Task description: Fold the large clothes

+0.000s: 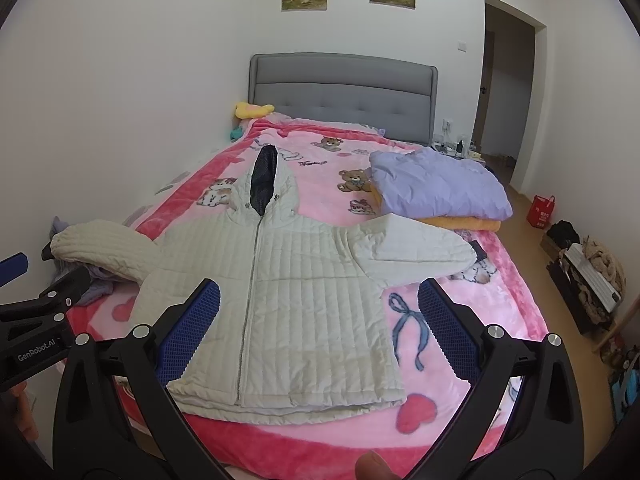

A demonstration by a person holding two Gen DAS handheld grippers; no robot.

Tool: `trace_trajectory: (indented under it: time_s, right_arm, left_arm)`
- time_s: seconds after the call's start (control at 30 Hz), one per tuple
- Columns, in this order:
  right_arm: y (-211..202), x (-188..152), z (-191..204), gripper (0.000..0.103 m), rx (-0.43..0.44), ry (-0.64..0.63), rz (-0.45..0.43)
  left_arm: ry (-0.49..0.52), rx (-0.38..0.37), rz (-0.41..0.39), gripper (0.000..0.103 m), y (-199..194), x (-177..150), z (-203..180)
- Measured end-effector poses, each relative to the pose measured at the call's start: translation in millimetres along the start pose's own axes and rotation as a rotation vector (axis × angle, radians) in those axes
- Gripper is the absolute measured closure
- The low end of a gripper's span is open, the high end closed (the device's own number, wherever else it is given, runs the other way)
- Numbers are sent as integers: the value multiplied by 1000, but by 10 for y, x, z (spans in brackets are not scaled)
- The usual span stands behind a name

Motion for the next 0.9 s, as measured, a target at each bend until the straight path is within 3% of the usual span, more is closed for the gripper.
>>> trace_trajectory:
  time_s: [0.3,0.47,0.6,0.73,0.9]
  right_arm:
    - [101,-2,-31,8,4,3,11]
    - [190,106,-66,8,13,9,-29]
    - [282,262,-84,8,35,0,-32]
    - [247,526,-25,8,70,-75,5]
    - [55,996,-10,8,60,-109,35]
  left_arm:
    - [14,11,22,5,116,55,3]
    - [1,26,18,5,232,203,-43]
    - [-28,35,22,5,281,355,-76]
    - [-10,-38,79,5,237,614,-78]
    - [16,6,97,5,113,921,-97]
Point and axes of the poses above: each gripper's, at about its wrist camera, not at the fingertips, and y roughly the way its jaws point, z to its left, x to its top, the point moved 2 cm from there along y, roughly the way its jaws point, and after that the axes turned 14 degrees about z, right-handed, at the moved point
